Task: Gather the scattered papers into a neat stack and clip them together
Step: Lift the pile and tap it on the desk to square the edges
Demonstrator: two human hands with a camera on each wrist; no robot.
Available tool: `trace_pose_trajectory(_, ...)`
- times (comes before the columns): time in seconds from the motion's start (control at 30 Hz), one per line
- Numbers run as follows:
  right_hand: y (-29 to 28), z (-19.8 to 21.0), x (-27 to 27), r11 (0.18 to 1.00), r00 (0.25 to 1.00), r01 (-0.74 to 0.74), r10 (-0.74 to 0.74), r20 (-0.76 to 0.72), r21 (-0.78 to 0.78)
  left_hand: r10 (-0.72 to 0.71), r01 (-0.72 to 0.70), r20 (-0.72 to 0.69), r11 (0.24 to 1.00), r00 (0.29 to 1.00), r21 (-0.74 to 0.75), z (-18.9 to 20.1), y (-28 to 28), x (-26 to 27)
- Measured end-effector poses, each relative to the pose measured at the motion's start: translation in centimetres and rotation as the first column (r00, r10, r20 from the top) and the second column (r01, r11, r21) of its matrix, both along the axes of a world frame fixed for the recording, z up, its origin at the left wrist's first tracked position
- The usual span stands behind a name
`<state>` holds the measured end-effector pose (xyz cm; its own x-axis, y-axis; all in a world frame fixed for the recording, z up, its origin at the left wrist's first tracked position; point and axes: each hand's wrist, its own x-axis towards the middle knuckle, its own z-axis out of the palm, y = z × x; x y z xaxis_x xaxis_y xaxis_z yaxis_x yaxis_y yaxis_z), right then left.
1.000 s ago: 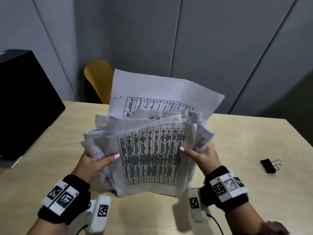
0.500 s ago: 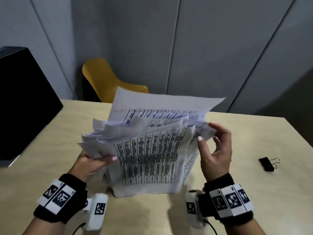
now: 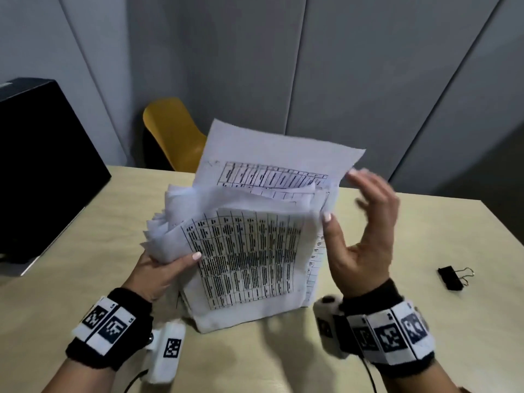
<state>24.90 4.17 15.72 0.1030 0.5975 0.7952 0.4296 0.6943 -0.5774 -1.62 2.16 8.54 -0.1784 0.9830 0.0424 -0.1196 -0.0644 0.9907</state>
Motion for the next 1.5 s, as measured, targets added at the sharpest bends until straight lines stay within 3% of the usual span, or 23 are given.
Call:
trace_pose_trajectory(0.1,0.3,2.6,-0.8,0.984,0.975,0.049,-0.084,0.207,0.171,0.016,-0.016,-0.002,1.000,1.000,-0.021,0.0,-0.1,-0.2)
trace_pose_trajectory(0.23,1.4,4.4,-1.8,0.994,0.946,0.065,-0.088,0.313,0.082,-0.028,0.029,-0.022,0.999,0.999,0.023,0.2,-0.5,0.0)
trace_pose_trajectory(0.47,0.9,5.3,-3.0,0.988,0.828,-0.145,0.094,0.553,0.050,-0.065,0.063,0.044,0.997,0.997,0.041,-0.2,-0.6,-0.1)
trace_pose_trajectory(0.6,0.8,6.1,-3.1,0.989,0.784,-0.145,0.119,0.610,-0.006,-0.152,0.149,0.028,0.984,0.988,0.102,0.2,-0.8,0.8)
trace_pose_trajectory(0.73,1.1,5.7,-3.5,0.975,0.726,-0.167,0.222,0.651,-0.147,-0.099,0.095,0.039,0.990,0.994,0.103,-0.2,-0.6,0.6)
trace_pose_trajectory(0.83,1.0,4.9,-4.0,0.978,0.724,-0.145,0.208,0.657,-0.150,-0.101,0.097,0.023,0.987,0.995,0.130,-0.2,-0.5,0.8)
trace_pose_trajectory(0.93,1.3,5.5,-3.2,0.997,0.833,-0.072,0.062,0.549,-0.004,-0.119,0.118,-0.005,0.976,0.993,0.180,0.5,-0.9,1.0)
trace_pose_trajectory(1.0,1.7,5.1,-1.4,0.997,0.927,-0.044,0.017,0.376,0.064,-0.106,0.109,-0.031,0.979,0.994,0.173,0.1,-1.1,0.6)
trace_pose_trajectory(1.07,2.5,2.8,1.5,0.998,0.990,-0.064,0.064,0.126,-0.008,0.013,-0.011,-0.020,0.994,1.000,0.110,-0.7,-0.9,0.0)
trace_pose_trajectory(1.1,2.9,1.0,3.0,0.984,0.996,-0.092,0.094,0.002,-0.152,0.046,-0.046,-0.005,0.995,0.999,0.083,-1.0,-0.8,-0.2)
trace_pose_trajectory(1.13,3.3,-1.2,4.3,0.926,0.985,-0.152,0.115,-0.125,-0.346,0.061,-0.062,0.004,0.997,0.998,0.047,-1.3,-0.8,-0.6)
trace_pose_trajectory(1.2,3.5,-5.6,6.1,0.699,0.939,-0.317,0.139,-0.313,-0.641,0.047,-0.047,0.009,0.999,0.999,0.005,-1.7,-0.8,-1.1)
trace_pose_trajectory(1.27,3.7,-9.4,6.8,0.494,0.892,-0.451,0.211,-0.401,-0.743,0.039,-0.040,-0.023,0.999,0.999,-0.026,-1.9,-0.6,-1.4)
trace_pose_trajectory(1.33,4.2,-11.6,6.7,0.379,0.864,-0.503,0.204,-0.460,-0.777,-0.012,0.011,-0.037,1.000,0.999,-0.016,-1.6,-0.7,-1.2)
trace_pose_trajectory(1.4,4.4,-12.0,6.0,0.377,0.850,-0.524,0.176,-0.496,-0.764,-0.039,0.040,-0.054,0.999,0.998,0.003,-1.4,-0.6,-0.8)
trace_pose_trajectory(1.5,4.5,-11.0,4.8,0.499,0.890,-0.452,0.193,-0.414,-0.739,-0.005,0.007,-0.022,0.999,1.000,0.050,-1.1,-0.1,0.4)
